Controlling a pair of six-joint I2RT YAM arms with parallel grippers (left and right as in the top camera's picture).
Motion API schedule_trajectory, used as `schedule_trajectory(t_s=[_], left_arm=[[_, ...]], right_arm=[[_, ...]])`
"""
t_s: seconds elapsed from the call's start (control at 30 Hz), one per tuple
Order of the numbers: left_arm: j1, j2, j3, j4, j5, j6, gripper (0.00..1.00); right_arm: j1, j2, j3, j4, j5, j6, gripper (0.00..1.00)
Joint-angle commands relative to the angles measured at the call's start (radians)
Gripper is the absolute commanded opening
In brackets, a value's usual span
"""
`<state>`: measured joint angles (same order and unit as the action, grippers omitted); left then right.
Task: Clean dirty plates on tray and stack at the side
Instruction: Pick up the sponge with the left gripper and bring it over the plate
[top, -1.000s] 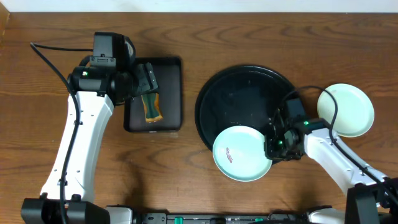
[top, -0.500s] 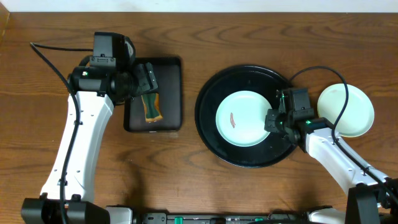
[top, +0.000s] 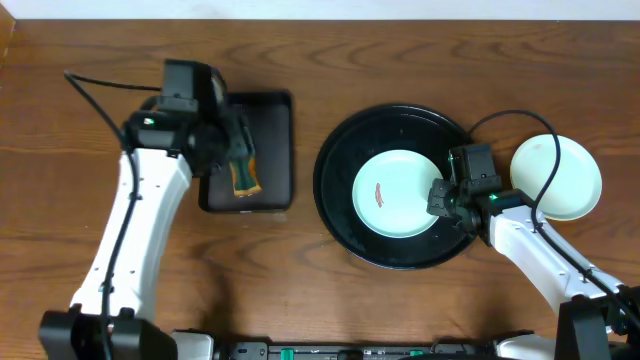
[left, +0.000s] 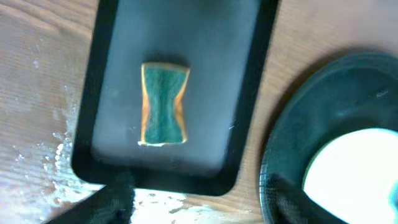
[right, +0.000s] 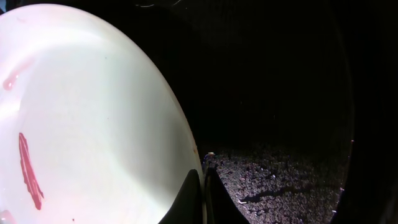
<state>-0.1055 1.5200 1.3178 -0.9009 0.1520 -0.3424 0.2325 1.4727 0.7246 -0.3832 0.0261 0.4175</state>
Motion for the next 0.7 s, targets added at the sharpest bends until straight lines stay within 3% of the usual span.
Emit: schedule_trajectory(t_s=[0.0,0.17,0.27,0.33,0.43,0.53,0.67], left_arm=[[-0.019,0.058,-0.089,0.043,-0.113,-0.018,0.62],[-0.019,0.148,-0.157,0.172,-0.217,-0.082,0.59],[-0.024,0.219,-0.158,0.226,-0.217,-0.081,0.36],[-0.03,0.273,-0.158,0.264,-0.217,-0.071,0.28],[-0.034,0.358,-0.158,0.312,-0.217,-0.071,0.27],[-0.034,0.42,-0.157,0.334,-0.217,-0.071,0.19],[-0.034,0.429,-0.157,0.335,-0.215,-0.071,0.19]], right_arm=[[0.006,0.007,0.012,0.003,0.03,0.0,0.01],[0.007,0.007,0.012,0.001,0.027,0.0,0.01],[0.007,0.007,0.012,-0.002,0.026,0.0,0.01],[0.007,0.007,0.012,-0.002,0.026,0.001,0.01],[0.007,0.007,0.012,-0.002,0.026,0.001,0.01],[0.007,0.007,0.012,-0.002,0.026,0.001,0.01],[0.007,0.007,0.012,-0.002,0.026,0.0,0.01]])
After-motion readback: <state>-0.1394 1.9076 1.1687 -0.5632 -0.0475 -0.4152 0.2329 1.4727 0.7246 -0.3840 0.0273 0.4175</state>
